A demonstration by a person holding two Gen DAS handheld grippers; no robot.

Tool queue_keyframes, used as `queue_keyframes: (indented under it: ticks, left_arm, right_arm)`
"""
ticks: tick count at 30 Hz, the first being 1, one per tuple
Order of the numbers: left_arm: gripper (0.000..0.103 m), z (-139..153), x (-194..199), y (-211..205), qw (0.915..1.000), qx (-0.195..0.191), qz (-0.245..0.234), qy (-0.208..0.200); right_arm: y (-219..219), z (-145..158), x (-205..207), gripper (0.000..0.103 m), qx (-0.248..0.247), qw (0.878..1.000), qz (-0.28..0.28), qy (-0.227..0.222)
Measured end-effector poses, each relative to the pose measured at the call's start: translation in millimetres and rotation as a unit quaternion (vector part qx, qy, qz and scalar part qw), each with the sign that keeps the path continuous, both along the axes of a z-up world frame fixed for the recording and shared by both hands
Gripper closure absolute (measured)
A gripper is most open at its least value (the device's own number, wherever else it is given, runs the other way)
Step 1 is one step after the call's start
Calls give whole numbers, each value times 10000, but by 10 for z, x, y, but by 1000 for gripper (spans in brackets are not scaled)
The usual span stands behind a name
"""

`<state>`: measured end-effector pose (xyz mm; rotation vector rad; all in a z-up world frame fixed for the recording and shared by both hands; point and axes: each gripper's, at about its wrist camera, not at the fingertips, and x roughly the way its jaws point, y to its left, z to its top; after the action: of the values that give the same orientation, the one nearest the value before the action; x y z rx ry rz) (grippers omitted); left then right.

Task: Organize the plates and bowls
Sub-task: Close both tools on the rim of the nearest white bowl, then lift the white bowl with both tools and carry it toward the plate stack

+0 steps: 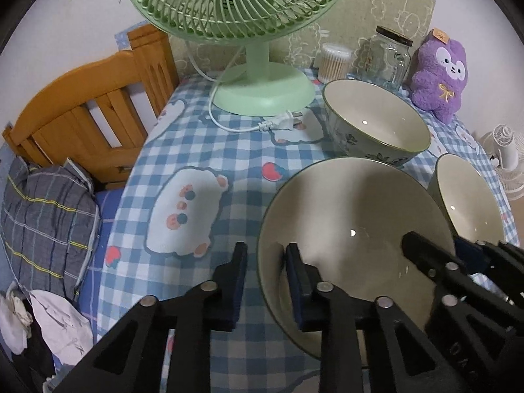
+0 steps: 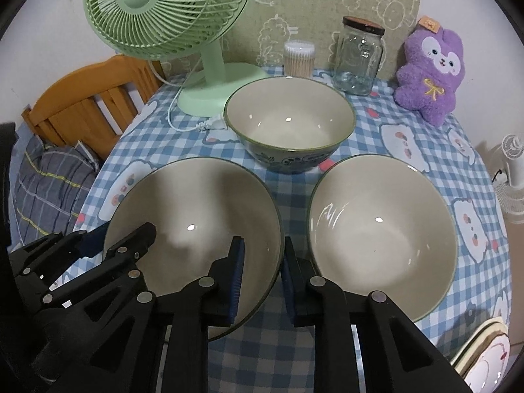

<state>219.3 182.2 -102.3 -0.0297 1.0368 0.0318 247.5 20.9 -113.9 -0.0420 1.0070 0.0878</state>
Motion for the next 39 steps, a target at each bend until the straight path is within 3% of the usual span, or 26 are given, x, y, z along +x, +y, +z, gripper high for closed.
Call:
queue_keyframes:
  ticks: [2,8,39]
  left_arm:
    - [90,8,-5,-32,10000,37,3,25]
    - [90,27,-66,-80,9998,185,24,49]
    - [91,205,-985,-634,9996,213,145,-62]
  right_arm:
    - [-6,-3,-7,87,-86,10000,-27,-18]
    - [-20,-1,-63,88,-71,9999,80,9]
    - [-454,155,-1026,88,-24,9997,245,-51]
